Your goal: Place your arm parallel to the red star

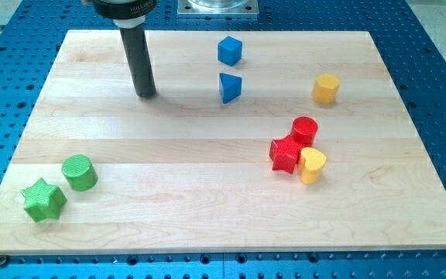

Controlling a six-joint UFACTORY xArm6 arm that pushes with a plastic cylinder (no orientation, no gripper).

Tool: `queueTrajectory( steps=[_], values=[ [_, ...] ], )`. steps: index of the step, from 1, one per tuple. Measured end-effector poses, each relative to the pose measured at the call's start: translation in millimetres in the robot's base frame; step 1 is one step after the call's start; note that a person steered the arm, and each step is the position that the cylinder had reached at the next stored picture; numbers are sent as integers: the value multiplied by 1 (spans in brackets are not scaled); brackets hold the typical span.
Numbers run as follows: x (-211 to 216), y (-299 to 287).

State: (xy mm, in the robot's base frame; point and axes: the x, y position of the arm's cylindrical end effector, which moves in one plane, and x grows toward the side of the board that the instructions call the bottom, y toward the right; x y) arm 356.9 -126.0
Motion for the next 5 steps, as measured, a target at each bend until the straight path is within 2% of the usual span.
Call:
queueTrajectory(
  steps=[1, 2, 3, 5],
  values=[
    [0, 0],
    [98, 0],
    [139, 15],
    [124, 106]
  ],
)
